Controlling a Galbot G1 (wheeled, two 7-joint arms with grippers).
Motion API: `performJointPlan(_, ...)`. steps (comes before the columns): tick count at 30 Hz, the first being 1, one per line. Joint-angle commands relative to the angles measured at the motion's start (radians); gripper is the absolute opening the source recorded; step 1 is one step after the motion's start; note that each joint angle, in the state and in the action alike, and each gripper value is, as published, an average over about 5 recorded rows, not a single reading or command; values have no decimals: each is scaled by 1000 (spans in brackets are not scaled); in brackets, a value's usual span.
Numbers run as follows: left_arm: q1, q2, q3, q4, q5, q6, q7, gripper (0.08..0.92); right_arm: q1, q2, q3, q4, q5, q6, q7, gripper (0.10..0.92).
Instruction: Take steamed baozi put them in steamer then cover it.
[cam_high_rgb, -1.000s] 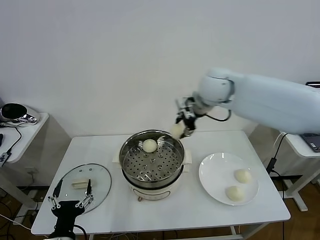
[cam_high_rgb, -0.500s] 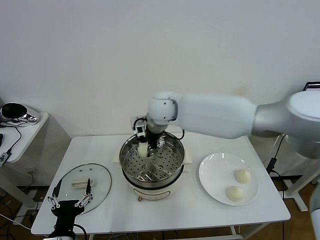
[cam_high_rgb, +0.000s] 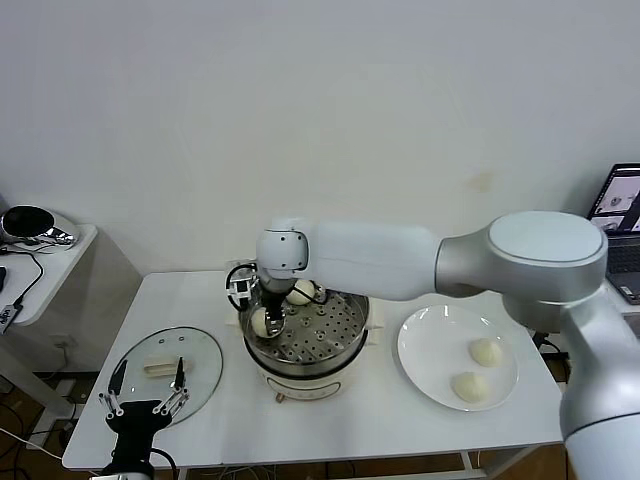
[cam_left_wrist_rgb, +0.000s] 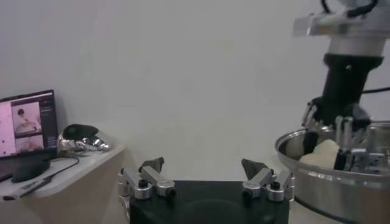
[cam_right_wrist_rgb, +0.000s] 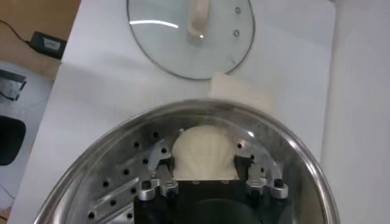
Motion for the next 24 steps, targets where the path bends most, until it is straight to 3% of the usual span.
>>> performJointPlan(1, 0, -1, 0, 0, 1, 0, 0, 823, -2, 13, 4, -25, 0, -15, 0, 790)
performJointPlan(6, 1, -1, 4, -5, 3, 1, 0, 823, 97, -110, 22, 48, -52, 17, -97, 821)
performJointPlan(14, 1, 5, 10, -10, 7, 5, 2, 823, 277, -476, -3, 238, -210, 252, -373, 823)
performJointPlan(24, 20, 14, 16, -13, 21, 3, 2, 823, 216, -919, -16, 472, -413, 391, -454, 823)
